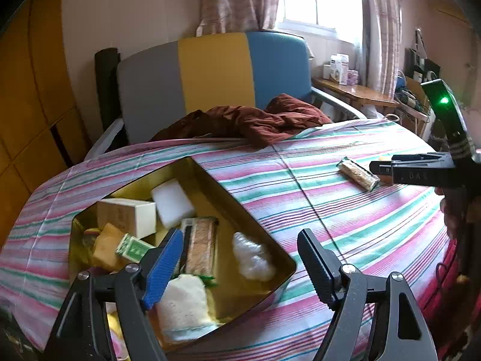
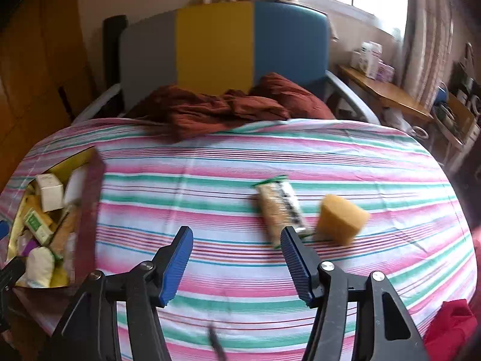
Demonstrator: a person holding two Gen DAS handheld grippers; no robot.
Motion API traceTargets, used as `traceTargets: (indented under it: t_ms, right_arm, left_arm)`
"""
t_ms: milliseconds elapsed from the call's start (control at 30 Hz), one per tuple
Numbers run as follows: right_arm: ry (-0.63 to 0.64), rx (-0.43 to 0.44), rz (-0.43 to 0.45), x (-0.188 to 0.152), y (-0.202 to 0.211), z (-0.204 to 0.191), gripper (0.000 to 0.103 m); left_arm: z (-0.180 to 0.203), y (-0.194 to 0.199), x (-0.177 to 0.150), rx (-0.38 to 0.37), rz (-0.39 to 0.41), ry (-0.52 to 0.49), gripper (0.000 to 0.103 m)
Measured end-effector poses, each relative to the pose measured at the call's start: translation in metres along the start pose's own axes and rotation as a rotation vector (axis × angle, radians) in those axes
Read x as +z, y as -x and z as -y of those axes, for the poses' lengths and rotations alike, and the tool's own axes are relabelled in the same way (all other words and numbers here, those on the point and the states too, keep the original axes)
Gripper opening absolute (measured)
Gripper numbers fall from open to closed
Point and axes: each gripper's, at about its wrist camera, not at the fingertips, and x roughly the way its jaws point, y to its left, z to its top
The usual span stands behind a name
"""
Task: Organize objects
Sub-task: 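Withdraw both tools from the tray toward the yellow sponge and cracker packet, then grasp the yellow sponge with the right tool while the left tool grasps the cracker packet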
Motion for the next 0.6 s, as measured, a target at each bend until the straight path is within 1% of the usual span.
traceTargets:
  t_ms: [100,233,300,433,600]
  right_arm:
    - [-0.026,-0.022,-0.020,0.003,-0.006,0.024,0.067]
    - [-0.050,-0.056,-0.053,0.007,-0.015,0.053,0.069]
    - [-0.055,-0.075,-0.061,0.009,-0.018,0.066,0.071]
    - [-0.040,-0.108,-0.083,0.016,-0.026,0.085,0.072]
    - [-0.007,-0.131,-0.148,0.022,-0.055,0.099,0.074]
  left_arm:
    - [0.009,-0.005,0.004,-0.022,0.000,-0.017,0.080]
    - [0.023,-0.014,0.009,-0.053,-0.011,-0.037,0.080]
    - [0.030,-0.019,0.011,-0.072,-0.019,-0.046,0.080]
    - [0.043,-0.028,0.013,-0.113,-0.037,-0.059,0.080]
    - [0.057,-0.038,0.015,-0.151,-0.061,-0.070,0.080]
